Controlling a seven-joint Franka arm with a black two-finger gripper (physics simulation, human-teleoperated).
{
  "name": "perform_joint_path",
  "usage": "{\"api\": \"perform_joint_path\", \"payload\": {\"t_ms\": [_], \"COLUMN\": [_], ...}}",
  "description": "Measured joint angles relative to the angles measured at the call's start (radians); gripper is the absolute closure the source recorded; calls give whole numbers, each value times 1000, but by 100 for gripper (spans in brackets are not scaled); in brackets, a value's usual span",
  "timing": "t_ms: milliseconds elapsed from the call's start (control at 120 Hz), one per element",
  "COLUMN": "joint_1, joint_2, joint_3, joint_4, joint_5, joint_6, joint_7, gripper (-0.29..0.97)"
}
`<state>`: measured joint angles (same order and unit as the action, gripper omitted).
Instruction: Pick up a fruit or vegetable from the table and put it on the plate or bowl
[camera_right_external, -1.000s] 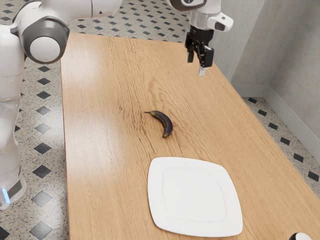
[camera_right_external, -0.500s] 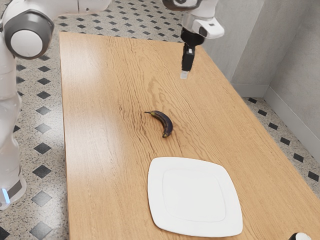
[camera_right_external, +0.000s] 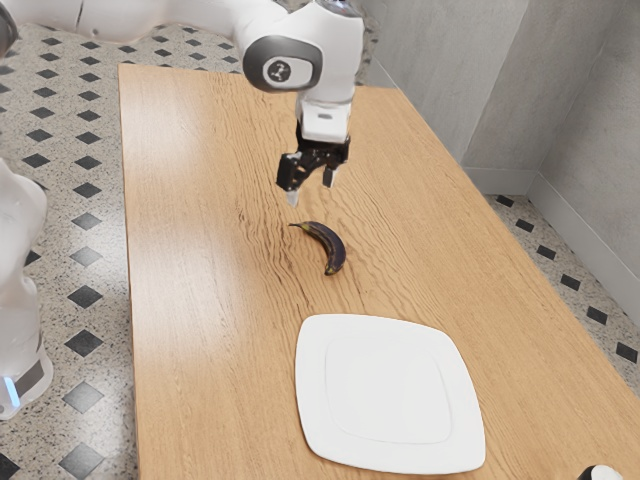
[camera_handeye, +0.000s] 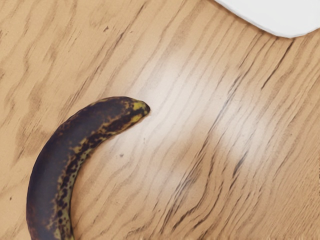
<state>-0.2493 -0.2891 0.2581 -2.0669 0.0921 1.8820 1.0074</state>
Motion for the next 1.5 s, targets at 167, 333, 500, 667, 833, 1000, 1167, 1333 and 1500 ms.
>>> {"api": "perform_joint_path", "payload": {"t_ms": [167,333,500,667,833,1000,1167,1333,1500], "joint_1": [-57,-99,-100,-98,-97,-110,-113,-135,-129], "joint_2": [-45,-39,-43,-45,-9,52,114,170,177], "joint_3": [47,59,98,161,178,181,178,175,202], "joint_4": [-84,-94,-121,-129,-116,-89,-65,-35,-37], "joint_5": [13,21,22,23,22,12,0,-16,-39], "joint_6": [67,97,117,127,147,175,195,207,213], "joint_7": [137,247,334,407,467,513,548,575,599], "gripper": [0,1,1,1,1,1,1,1,1]}}
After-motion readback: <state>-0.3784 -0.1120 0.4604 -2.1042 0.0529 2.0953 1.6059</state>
